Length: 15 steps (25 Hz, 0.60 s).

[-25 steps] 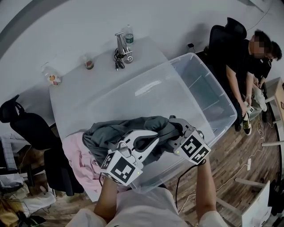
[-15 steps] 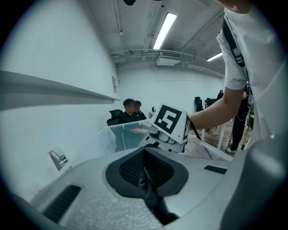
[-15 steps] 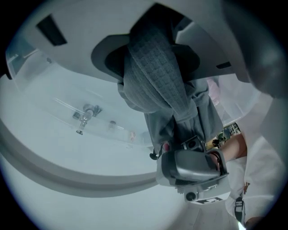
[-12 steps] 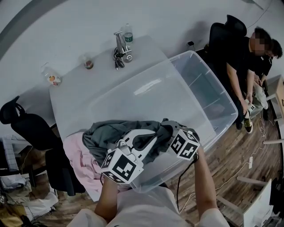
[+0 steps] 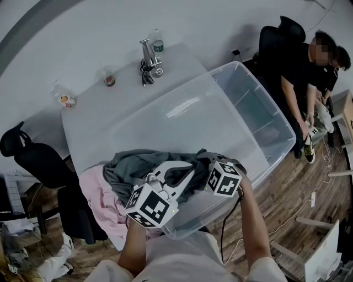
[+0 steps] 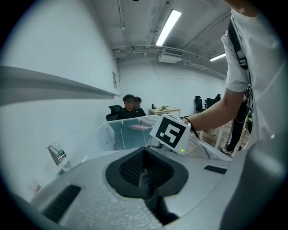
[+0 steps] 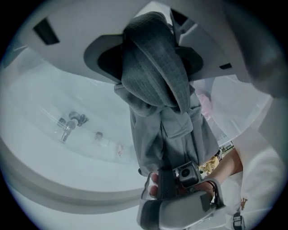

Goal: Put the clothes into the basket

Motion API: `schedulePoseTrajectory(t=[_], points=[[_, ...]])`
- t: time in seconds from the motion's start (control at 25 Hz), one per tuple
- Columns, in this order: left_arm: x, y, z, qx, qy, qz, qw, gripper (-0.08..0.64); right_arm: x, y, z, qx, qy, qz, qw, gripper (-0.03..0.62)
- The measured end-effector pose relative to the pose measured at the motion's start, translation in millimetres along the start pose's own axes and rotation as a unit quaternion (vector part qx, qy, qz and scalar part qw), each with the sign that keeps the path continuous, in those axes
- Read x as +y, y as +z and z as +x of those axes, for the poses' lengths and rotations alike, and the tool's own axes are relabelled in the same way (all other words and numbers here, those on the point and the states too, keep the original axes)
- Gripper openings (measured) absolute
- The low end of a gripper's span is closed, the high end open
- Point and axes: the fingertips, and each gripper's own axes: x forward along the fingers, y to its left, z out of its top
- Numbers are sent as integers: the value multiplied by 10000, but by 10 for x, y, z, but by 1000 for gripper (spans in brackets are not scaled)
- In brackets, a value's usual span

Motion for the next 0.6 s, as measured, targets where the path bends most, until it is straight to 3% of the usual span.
schedulePoseTrajectory(t=[0.2,0.44,0.6], points=[[-9,-26,7,46,-10,-7,10000,1,58,-143,120,341,159,-150,9992,270],[-9,0,-18,-2,2,27,10000,2,-22,-98,-4,327,-149,-327,9988,287],[-6,61,-70,-220,30,85,9997,2,-141,211,-309,-515,-581,-98,9969,288]])
